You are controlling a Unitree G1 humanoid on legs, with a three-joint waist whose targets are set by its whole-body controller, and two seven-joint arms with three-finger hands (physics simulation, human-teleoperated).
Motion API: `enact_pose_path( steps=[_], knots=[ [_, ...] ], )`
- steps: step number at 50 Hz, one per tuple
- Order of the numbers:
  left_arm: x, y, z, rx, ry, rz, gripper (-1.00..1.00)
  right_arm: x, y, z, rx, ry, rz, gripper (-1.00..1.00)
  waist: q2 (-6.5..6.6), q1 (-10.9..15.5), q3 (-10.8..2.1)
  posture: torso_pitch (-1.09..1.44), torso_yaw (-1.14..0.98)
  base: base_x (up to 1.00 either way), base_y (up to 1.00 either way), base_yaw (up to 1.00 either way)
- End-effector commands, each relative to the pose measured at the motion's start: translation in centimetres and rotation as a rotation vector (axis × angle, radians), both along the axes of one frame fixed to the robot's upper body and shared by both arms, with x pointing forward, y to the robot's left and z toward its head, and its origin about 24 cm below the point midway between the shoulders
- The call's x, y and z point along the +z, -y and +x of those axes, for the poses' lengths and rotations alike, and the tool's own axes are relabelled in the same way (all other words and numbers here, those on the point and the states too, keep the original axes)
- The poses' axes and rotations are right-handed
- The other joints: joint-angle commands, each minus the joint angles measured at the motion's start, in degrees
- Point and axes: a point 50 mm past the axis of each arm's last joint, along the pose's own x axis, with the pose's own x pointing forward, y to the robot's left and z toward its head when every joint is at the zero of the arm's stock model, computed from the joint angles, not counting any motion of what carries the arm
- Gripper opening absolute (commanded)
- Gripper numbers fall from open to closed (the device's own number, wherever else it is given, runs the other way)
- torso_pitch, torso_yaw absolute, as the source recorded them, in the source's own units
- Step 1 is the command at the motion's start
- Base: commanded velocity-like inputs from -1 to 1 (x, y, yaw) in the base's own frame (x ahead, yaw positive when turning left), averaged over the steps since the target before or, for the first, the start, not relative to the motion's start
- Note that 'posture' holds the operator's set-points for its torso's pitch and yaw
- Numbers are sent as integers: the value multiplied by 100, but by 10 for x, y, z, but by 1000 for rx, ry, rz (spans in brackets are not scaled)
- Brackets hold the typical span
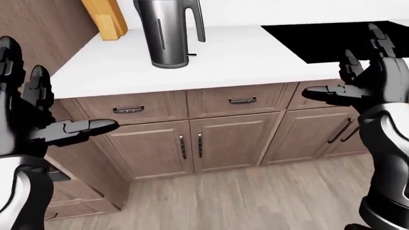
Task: Press the button to open the lid of the electric kettle.
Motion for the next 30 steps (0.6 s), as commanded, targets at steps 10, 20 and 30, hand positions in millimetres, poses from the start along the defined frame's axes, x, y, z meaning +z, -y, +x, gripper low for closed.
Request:
enact_pose_path(
  steps=[10, 20, 30],
  knots=[
    [9, 3, -3, -11, 56, 28, 100, 14, 0, -5, -10, 84, -30, 100, -154, -30, -189, 0, 0, 10, 0, 0],
    [8, 3, -3, -10, 55, 29, 100, 14, 0, -5, -8, 84, -28, 100, 323, -32, -172, 0, 0, 19, 0, 0],
    [8, 3, -3, -11, 55, 29, 100, 13, 0, -5, -7, 83, -27, 100, -284, -27, -169, 0, 0, 20, 0, 0]
  ],
)
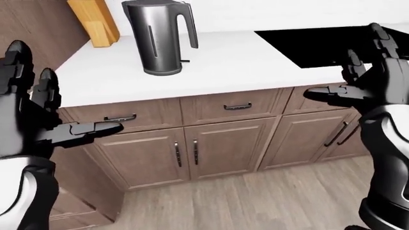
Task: Press the button to open the lid of the electric kettle.
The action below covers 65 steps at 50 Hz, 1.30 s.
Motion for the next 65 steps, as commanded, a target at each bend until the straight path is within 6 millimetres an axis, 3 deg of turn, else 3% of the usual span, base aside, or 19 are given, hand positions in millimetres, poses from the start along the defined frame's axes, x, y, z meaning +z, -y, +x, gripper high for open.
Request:
enact_pose_path(
  steps=[1, 9, 12, 20, 25, 26, 27, 30, 34, 36, 38, 48, 51, 52, 54, 59, 62, 64, 65],
  knots=[
    [13, 0, -5, 12, 73, 33, 100, 14, -3, -4, 6, 69, -22, 100, -105, 37, -82, 0, 0, 20, 0, 0],
    [13, -1, -5, 12, 72, 31, 100, 15, -3, -3, 4, 65, -21, 100, 293, -44, -57, 0, 0, 20, 4, 0],
    [14, -1, -5, 12, 73, 30, 100, 16, -3, -4, 3, 66, -21, 100, 682, -90, -191, 0, 0, 20, 12, 0],
    [14, -1, -5, 10, 73, 30, 100, 16, -2, -4, 5, 65, -21, 100, 346, 7, -100, 0, 0, 20, 14, 0],
    [13, -1, -5, 9, 70, 29, 100, 16, -2, -4, 5, 66, -22, 100, -162, 51, -127, 0, 0, 20, 17, 0],
    [12, -1, -5, 9, 69, 29, 100, 16, -3, -4, 5, 65, -22, 100, 49, -21, -126, 0, 0, 20, 16, 0],
    [12, -1, -5, 10, 69, 30, 100, 16, -3, -4, 5, 64, -21, 100, -77, 13, -123, 0, 0, 20, 17, 0],
    [12, -1, -5, 10, 69, 29, 100, 16, -3, -4, 4, 63, -20, 100, -66, -34, -182, 0, 0, 20, 20, 0],
    [12, -1, -5, 10, 69, 29, 100, 16, -3, -4, 7, 62, -18, 100, 147, -72, -84, 0, 0, 20, 21, 0],
    [13, -1, -5, 10, 69, 29, 100, 16, -3, -4, 7, 62, -18, 100, 350, -104, -102, 0, 0, 20, 23, 0],
    [13, -1, -5, 11, 69, 30, 100, 16, -3, -4, 8, 62, -18, 100, 721, -124, -234, 0, 0, 20, 23, 0],
    [13, -1, -6, 11, 71, 27, 100, 17, -4, -5, 10, 61, -14, 100, 220, 30, -81, 0, 0, 21, 23, 0],
    [13, -1, -6, 11, 70, 28, 100, 17, -4, -5, 10, 59, -12, 100, -146, 56, -154, 0, 0, 20, 25, 0],
    [13, -1, -6, 11, 71, 28, 100, 17, -4, -5, 11, 60, -12, 100, -39, 32, -154, 0, 0, 20, 25, 0],
    [13, -1, -6, 12, 72, 27, 100, 17, -4, -5, 10, 60, -12, 100, -113, 0, -118, 0, 0, 21, 25, 0],
    [14, -1, -6, 13, 74, 26, 100, 18, -4, -5, 10, 62, -11, 100, 64, -65, -114, 0, 0, 21, 25, 0],
    [15, -1, -6, 12, 75, 27, 100, 19, -3, -5, 10, 62, -10, 100, 334, -108, -96, 0, 0, 21, 25, 0],
    [15, -1, -6, 12, 75, 27, 100, 20, -4, -5, 11, 64, -9, 100, 732, -126, -234, 0, 0, 20, 25, 0],
    [15, -1, -6, 11, 75, 27, 100, 20, -4, -5, 12, 64, -10, 100, 647, -76, -241, 0, 0, 20, 25, 0]
  ],
)
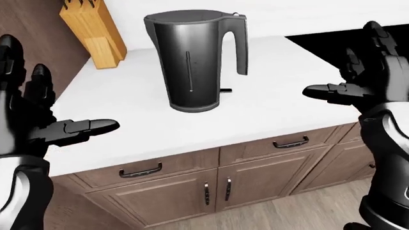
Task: Press the button to open the lid of the electric kettle.
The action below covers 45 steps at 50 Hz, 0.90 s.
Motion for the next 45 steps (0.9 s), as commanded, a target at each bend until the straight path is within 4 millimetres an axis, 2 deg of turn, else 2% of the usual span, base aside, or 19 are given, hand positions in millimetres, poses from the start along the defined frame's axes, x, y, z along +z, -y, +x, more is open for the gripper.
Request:
enact_pose_path(
  steps=[1, 2, 12, 15, 17, 18, 20, 23, 25, 28, 30, 31, 32, 34, 36, 39, 40, 43, 45],
  knots=[
    [9, 2, -4, 4, 52, 22, 100, 15, 0, -5, -1, 72, -25, 100, 100, -17, -114, 0, 0, 20, 26, 0],
    [9, 2, -4, 4, 51, 23, 100, 14, 0, -5, -2, 71, -26, 100, 48, 4, -80, 0, 0, 21, 13, 0],
    [8, 2, -3, 2, 50, 24, 100, 14, 2, -5, -7, 75, -26, 100, -257, 86, -102, 0, 0, 20, 3, 0],
    [8, 2, -3, 2, 49, 25, 100, 13, 3, -4, -12, 73, -23, 100, -453, 129, -120, 0, 0, 20, 0, 0],
    [8, 2, -3, 2, 49, 25, 100, 14, 5, -4, -15, 73, -21, 100, -701, 150, -172, 0, 0, 21, 0, 0],
    [7, 2, -3, 2, 49, 25, 100, 14, 5, -4, -16, 73, -20, 100, -527, 120, -133, 0, 0, 20, 0, 0],
    [8, 2, -3, 2, 50, 25, 100, 14, 6, -4, -18, 73, -19, 100, -652, 93, -62, 0, 0, 21, 0, 0],
    [8, 2, -3, 2, 50, 25, 100, 14, 5, -4, -16, 74, -21, 100, -567, 33, -104, 0, 0, 20, 0, 0],
    [8, 2, -3, 2, 50, 25, 100, 14, 4, -5, -15, 74, -22, 100, -457, 11, -40, 0, 0, 20, 0, 0],
    [8, 2, -3, 2, 50, 25, 100, 14, 4, -5, -13, 74, -24, 100, -240, -32, 0, 0, 0, 20, 0, 0],
    [8, 2, -3, 3, 50, 24, 100, 14, 4, -5, -7, 76, -18, 100, 64, -60, -76, 0, 0, 14, 0, 0],
    [8, 2, -3, 3, 50, 24, 100, 14, 4, -5, -8, 76, -17, 100, 20, -88, -120, 0, 0, 0, 0, 0],
    [9, 2, -3, 4, 51, 25, 100, 15, 4, -5, -4, 78, -15, 100, -77, -65, -41, 0, 0, 0, 0, 0],
    [9, 2, -3, 6, 53, 25, 100, 15, 4, -6, -6, 82, -13, 100, -84, -49, -42, 0, 0, 0, 0, 0],
    [9, 1, -3, 12, 56, 29, 100, 16, 5, -6, -11, 84, -7, 100, -164, -5, -10, 0, 0, 0, 0, 0],
    [11, 1, -4, 28, 67, 46, 100, 18, 7, -5, -23, 87, -1, 100, -470, 24, 60, 0, 0, 0, 0, 0],
    [11, 1, -4, 26, 68, 46, 100, 18, 7, -4, -25, 86, -2, 100, -403, 41, 41, 0, 0, 0, 0, 0],
    [13, -1, -4, 30, 83, 19, 100, 20, 9, -4, -34, 87, -2, 100, -377, 56, -73, 0, 0, 0, 0, 0],
    [15, 0, -5, 49, 109, 28, 100, 21, 10, -4, -36, 86, -3, 100, -364, 53, -88, 0, 0, 0, 0, 0]
  ],
)
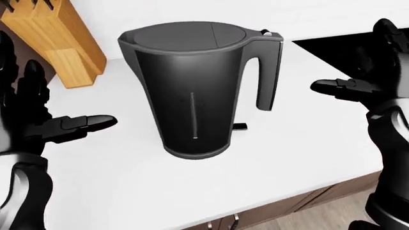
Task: Press the button to open the lid of the electric kettle.
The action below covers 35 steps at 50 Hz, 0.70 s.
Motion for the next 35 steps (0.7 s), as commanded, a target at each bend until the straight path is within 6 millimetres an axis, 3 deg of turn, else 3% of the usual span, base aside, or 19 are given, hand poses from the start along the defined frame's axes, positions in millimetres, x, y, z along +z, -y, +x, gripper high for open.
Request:
enact_pose_path(
  steps=[1, 25, 35],
  knots=[
    [11, 1, -6, 19, 79, 26, 100, 16, -1, -5, -3, 81, -30, 100, -17, 8, -116, 0, 0, 0, 0, 0],
    [0, -5, -12, 9, 58, -29, 100, 17, 1, -5, -5, 80, -53, 100, -14, -5, -62, 0, 0, 0, 0, 0],
    [2, -5, -11, -2, 67, -60, 100, 18, 1, -6, -4, 81, -51, 100, -12, 5, -280, -9, 0, 0, 0, 0]
  ],
)
